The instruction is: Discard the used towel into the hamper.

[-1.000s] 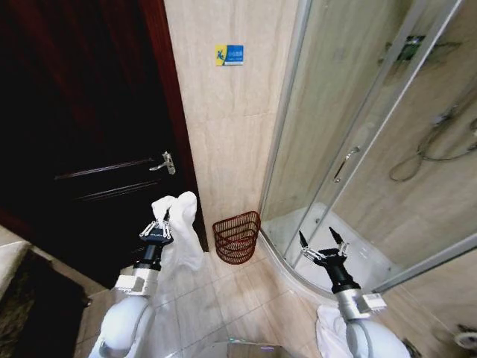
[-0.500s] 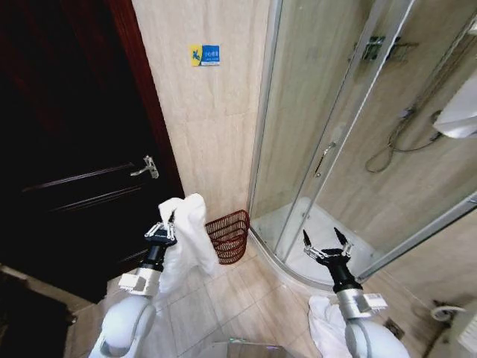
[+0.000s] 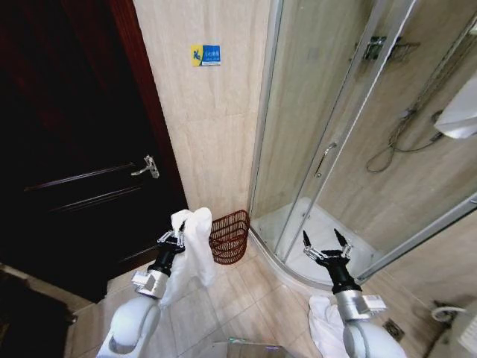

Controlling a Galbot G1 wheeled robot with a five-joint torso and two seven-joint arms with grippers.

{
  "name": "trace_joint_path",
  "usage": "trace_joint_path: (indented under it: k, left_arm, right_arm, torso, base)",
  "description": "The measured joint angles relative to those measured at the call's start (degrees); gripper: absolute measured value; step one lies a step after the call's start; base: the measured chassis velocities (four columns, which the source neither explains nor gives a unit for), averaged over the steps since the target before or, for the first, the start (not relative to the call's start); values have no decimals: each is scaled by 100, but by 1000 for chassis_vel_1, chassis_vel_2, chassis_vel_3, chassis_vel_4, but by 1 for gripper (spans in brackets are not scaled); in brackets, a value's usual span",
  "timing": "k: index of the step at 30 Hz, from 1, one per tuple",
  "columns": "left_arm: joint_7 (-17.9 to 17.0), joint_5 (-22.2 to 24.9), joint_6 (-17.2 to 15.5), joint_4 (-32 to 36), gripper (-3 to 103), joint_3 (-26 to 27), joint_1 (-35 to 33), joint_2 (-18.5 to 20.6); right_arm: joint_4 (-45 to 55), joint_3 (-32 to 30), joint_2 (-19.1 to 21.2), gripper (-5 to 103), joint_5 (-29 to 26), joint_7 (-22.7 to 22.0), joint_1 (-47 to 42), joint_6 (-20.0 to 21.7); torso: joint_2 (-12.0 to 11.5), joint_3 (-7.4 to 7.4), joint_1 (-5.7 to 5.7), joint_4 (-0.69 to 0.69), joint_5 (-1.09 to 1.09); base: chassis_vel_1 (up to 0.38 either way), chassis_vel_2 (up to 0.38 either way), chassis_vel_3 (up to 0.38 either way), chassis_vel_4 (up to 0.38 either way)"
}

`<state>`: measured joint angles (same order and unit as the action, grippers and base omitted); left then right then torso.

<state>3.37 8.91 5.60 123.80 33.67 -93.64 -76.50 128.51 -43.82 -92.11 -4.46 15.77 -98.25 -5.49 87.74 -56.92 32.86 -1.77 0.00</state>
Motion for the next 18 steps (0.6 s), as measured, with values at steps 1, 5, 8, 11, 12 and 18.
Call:
trace_joint_path:
  k: [1,5,8,11,12,18]
  left_arm:
    - [-16,-18,-2,-3,2,-15,10,-9]
    - [-49,-51,-3,-11,2,-35,35,-20]
    - [-67,-59,-2,-19,2,-41,47,-23]
    - [-87,-73,0,-20,2,-61,56,-32]
    - [-89,-80,1,-17,2,-69,56,-36]
    - [-89,-91,12,-2,2,-77,57,-33]
  right_arm:
    - [0,25,-1,100,-1,3,-6,0]
    - [-1,78,5,100,-3,40,14,9]
    - [14,116,35,100,1,81,24,58]
    - [44,162,42,100,31,123,49,102]
    - [46,171,33,100,46,137,61,109]
    - [-3,178,41,100,66,209,-6,104]
  torso:
    - [0,0,-1,0,0]
    - [1,0,-1,0,0]
    - [1,0,0,0,0]
    - [1,0,0,0,0]
    - [1,0,1,0,-1]
    - [0,-1,2,0,1]
  base:
    - [0,0,0,0]
    - [-55,55,40,-58]
    - [-74,78,45,-66]
    - [-87,87,77,-86]
    - [-91,63,73,-91]
    - [-72,54,66,-63]
